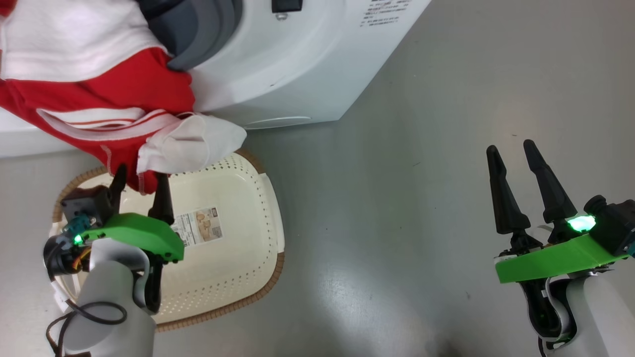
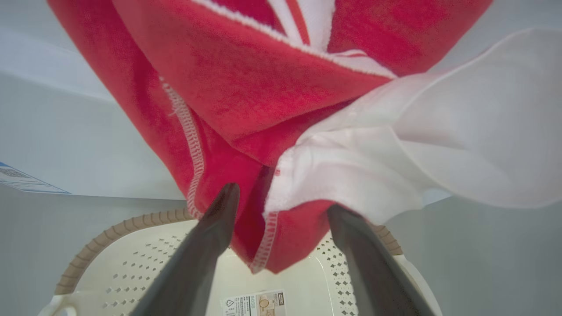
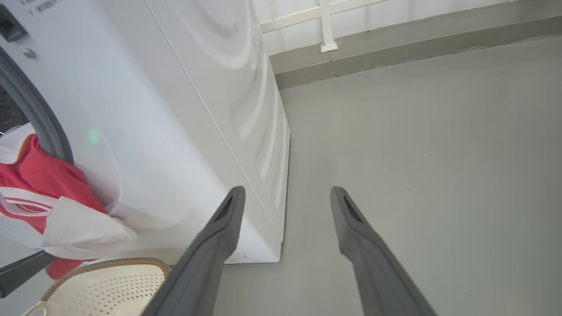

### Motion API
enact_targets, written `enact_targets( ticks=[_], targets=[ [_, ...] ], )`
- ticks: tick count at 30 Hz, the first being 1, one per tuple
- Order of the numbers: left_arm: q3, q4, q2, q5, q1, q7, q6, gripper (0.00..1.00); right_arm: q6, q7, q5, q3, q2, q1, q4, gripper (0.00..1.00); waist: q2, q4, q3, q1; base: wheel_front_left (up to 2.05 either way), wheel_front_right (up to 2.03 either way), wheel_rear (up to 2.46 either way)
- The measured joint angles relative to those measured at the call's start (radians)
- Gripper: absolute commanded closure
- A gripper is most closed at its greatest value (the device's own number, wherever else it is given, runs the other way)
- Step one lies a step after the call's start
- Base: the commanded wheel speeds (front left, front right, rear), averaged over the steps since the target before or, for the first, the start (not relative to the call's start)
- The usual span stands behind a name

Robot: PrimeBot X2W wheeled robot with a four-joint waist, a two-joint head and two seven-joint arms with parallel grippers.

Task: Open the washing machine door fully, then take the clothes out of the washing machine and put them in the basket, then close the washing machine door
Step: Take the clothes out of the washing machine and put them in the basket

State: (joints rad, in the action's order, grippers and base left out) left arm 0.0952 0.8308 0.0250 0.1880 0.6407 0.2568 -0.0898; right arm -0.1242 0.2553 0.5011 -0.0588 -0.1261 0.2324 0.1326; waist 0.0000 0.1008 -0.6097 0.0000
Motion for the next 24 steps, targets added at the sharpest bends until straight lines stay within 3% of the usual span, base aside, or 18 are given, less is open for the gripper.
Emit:
enact_targets(
  ticks=[14,24],
  targets=[
    [-0.016,-0.123,0.0,0.053,-0.075,0.0,0.0,0.0,0.0,0.0,0.0,0.002,-0.005,-0.005,0.002,0.0,0.0,-0.024,0.04,0.0,0.0,0.0,0.0],
    [-0.029,-0.298,0.0,0.083,-0.199,0.0,-0.007,0.0,0.0,0.0,0.0,-0.002,-0.017,-0.017,0.006,0.0,0.0,-0.045,0.079,0.0,0.0,0.0,0.0]
  ],
)
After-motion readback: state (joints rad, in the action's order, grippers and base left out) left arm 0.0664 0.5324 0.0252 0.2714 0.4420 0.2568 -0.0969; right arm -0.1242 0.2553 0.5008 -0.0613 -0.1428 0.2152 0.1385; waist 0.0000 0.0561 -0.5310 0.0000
